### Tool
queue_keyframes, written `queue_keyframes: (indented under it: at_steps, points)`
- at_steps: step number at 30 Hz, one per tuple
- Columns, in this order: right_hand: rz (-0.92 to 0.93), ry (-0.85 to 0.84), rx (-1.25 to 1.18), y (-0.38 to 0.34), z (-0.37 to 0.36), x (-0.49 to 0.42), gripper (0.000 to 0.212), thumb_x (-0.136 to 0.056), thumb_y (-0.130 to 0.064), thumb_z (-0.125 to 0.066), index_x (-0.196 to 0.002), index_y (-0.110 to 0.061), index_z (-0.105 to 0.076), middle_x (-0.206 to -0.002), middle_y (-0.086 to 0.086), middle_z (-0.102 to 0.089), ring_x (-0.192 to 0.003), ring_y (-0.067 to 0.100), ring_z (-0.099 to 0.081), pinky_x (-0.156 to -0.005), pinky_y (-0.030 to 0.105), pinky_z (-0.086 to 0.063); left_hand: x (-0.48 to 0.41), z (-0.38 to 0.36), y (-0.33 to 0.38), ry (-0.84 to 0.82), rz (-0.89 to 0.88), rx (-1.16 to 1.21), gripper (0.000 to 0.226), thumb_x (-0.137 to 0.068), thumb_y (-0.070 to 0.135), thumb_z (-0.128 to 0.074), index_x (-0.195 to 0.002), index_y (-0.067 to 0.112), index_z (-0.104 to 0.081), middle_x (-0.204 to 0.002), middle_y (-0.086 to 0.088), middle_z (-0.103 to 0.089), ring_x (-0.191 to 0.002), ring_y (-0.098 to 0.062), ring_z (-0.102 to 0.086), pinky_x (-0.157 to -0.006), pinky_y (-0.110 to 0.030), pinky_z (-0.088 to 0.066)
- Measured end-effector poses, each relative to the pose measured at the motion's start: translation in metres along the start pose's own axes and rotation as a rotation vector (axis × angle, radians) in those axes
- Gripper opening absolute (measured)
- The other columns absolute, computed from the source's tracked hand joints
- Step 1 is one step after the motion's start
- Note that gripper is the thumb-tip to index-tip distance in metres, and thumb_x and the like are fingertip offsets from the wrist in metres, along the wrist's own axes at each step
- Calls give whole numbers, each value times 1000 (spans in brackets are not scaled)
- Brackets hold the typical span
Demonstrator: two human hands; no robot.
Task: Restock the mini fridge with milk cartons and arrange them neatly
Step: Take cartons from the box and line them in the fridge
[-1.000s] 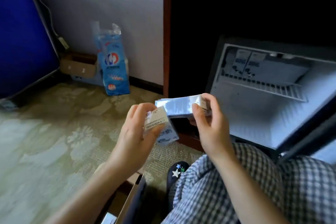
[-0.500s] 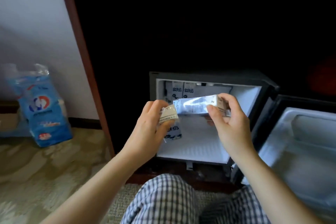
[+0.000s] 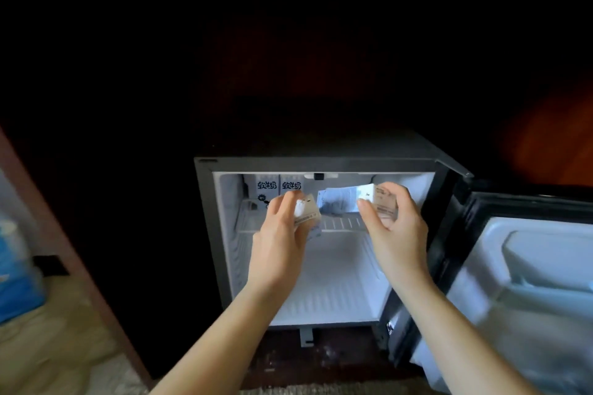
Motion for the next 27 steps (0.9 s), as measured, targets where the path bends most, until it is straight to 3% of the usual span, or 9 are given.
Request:
queue_keyframes:
  at_steps: [3, 7, 12, 16, 20, 24, 27]
  points:
    - [5, 3, 46, 15, -10, -11, 34, -84, -29, -68, -115, -19, -57, -105, 1, -61, -80, 1, -59, -67, 3, -44, -11, -17, -9, -1, 0, -3, 35, -95, 17, -50, -127, 29, -42, -131, 12, -44, -94, -17, -61, -70, -27, -43]
    - [39, 7, 157, 26, -20, -23, 41, -83, -30, -69, -121, -19, -57, -109, 1, -55, -80, 6, -53, -74, 24, -50, -27, -38, -17, -33, -33, -40, 34, -96, 18, -49, -126, 30, -40, -133, 12, -40, -93, -22, -62, -72, -32, -47]
    - [52, -58, 196, 41, -34, -29, 46, -82, -36, -70, -122, -21, -55, -111, 0, -54, -79, 21, -65, -73, 44, -56, -43, -58, -25, -77, -52, -90, 34, -95, 20, -48, -126, 32, -38, -132, 10, -39, -90, -29, -62, -73, -33, -44]
    - [81, -77, 260, 47, -40, -32, 46, -81, -33, -71, -121, -16, -57, -110, 5, -56, -81, 25, -63, -72, 42, -54, -49, -68, -25, -90, -47, -101, 37, -95, 19, -48, -130, 28, -41, -137, 8, -38, -99, -28, -60, -74, -28, -37]
    - [68, -84, 318, 52, -47, -33, 43, -83, -37, -68, -120, -17, -58, -108, 6, -56, -84, 27, -62, -70, 38, -52, -53, -74, -25, -68, -52, -54, 42, -94, 18, -52, -133, 28, -42, -137, 9, -44, -105, -17, -59, -76, -20, -34]
    - [79, -86, 335, 53, -53, -35, 39, -88, -37, -61, -122, -17, -56, -107, 5, -53, -86, 25, -59, -70, 31, -45, -57, -78, -39, -24, 47, 46, 46, -95, 23, -53, -139, 25, -37, -112, 6, -62, -95, -14, -60, -72, -20, -38]
    - [77, -100, 318, 53, -60, -35, 40, -92, -37, -55, -128, -20, -52, -113, 4, -49, -89, 23, -59, -70, 28, -42, -59, -84, -46, -54, 76, 32, 42, -97, 24, -47, -138, 26, -38, -110, 4, -67, -97, -20, -64, -68, -23, -39]
Point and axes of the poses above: each hand's wrist, its own x-axis away from the middle knuckle, its own z-axis out of the back of the hand, y = z × x, the point moved 6 cm from there along -x, towards the middle knuckle
